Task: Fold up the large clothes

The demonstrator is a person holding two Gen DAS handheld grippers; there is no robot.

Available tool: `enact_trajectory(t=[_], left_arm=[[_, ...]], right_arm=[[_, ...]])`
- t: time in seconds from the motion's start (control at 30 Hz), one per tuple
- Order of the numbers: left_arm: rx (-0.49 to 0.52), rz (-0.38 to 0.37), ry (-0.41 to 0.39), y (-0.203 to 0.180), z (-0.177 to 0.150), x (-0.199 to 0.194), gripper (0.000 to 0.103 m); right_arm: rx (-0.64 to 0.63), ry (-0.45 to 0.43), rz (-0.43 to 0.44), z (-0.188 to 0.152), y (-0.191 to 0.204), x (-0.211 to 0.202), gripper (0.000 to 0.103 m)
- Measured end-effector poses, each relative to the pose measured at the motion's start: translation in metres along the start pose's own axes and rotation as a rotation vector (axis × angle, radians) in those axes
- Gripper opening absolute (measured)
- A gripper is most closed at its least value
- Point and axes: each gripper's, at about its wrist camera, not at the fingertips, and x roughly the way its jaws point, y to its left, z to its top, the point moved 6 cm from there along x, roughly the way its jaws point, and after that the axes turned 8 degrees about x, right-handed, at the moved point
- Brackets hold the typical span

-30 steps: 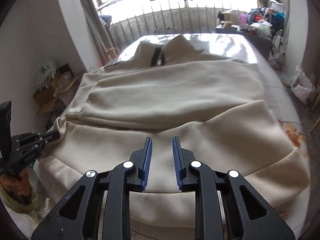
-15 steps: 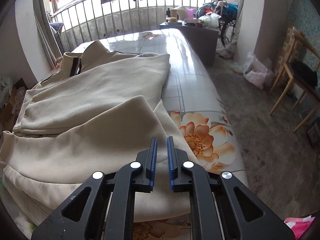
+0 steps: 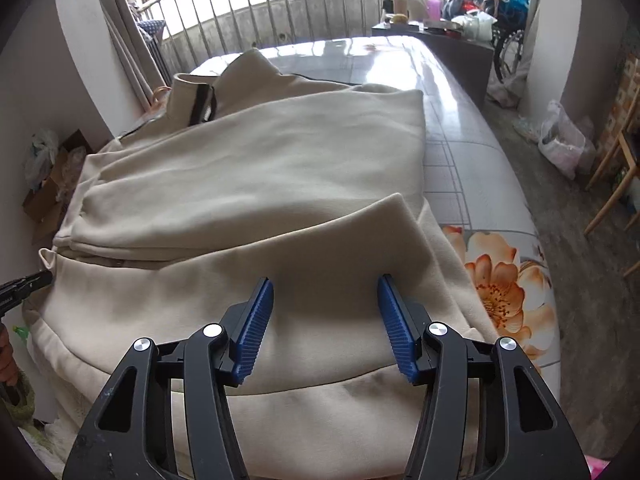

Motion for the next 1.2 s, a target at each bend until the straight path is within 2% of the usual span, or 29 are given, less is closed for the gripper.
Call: enact_trajectory(t=[0.03,0.13,0.27,0.37,0.53,0.63,0.73,0.87,0.97,1.1,1.2], left_arm=[[-0.02,-0.002,-0.011,0.005,0.001,-0.002,0.006],[-0.03,0.056,-0.041,0.021,0.002,-0.013,0.006],[-0.047,0.068,-0.066,0.035,0.002,-0.023,0.006],[-0.031,0.152,-0.1,0.049,0.007,-0.036,0.016],[-0.011,0.175,-0.18,0.065,0.033,-0.066,0.018],[0.036,0.18,-0.228,0.058,0.06,-0.079,0.026],[0.088,0.177,-0.231,0.043,0.088,-0.076,0.04],[0.12,0.091,-0.19,0.015,0.126,-0.052,0.054],[0.114,0.011,-0.14,-0.006,0.159,-0.025,0.059],[0.098,-0.061,-0.116,-0.033,0.205,0.009,0.06],[0.093,-0.085,-0.088,-0.049,0.236,0.039,0.06]], right_arm=[[0.009,0.0,-0.008,0.0,-0.004,-0.002,0.052],[0.051,0.003,-0.014,0.002,-0.015,-0.008,0.058],[0.117,0.015,-0.004,0.005,-0.021,-0.016,0.065],[0.133,-0.009,-0.036,0.014,-0.023,-0.029,0.069],[0.155,-0.063,-0.008,0.042,-0.018,-0.054,0.078],[0.157,-0.089,0.035,0.062,-0.008,-0.06,0.082],[0.17,-0.06,0.092,0.079,0.004,-0.05,0.082],[0.156,0.019,0.165,0.099,0.026,-0.025,0.082],[0.133,0.044,0.192,0.125,0.045,-0.012,0.082],[0.094,0.056,0.231,0.166,0.067,0.007,0.085],[0.073,0.086,0.212,0.19,0.08,0.036,0.085]])
